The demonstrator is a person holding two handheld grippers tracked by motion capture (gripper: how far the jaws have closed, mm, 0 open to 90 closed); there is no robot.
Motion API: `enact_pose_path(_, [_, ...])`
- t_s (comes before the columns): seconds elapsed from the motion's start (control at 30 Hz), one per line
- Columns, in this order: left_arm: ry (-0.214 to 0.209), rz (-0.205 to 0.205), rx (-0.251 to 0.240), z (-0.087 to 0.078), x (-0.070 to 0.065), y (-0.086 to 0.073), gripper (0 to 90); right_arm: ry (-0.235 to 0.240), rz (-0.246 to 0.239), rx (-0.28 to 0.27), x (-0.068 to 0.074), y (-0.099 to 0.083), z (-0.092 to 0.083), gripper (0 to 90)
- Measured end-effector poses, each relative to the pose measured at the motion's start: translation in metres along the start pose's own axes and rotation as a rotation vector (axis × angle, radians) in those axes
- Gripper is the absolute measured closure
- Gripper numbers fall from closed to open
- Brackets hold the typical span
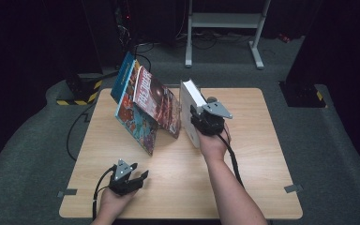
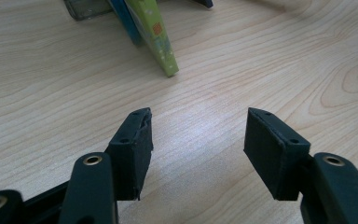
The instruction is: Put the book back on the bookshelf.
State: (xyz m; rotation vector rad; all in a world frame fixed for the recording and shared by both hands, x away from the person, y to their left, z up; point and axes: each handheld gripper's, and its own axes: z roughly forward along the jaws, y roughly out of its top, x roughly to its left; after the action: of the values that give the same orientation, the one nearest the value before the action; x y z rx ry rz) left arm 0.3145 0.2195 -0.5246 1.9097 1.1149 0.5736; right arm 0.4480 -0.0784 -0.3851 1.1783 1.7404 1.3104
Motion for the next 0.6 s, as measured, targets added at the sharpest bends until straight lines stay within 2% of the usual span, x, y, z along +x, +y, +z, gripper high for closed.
enact_pose_path(0.6, [-0.007,0.001,-0.001,-0.001,0.000,0.000,42.4,-0.033,0.020,-0.014,-0.003,0.005,0.027,54.3])
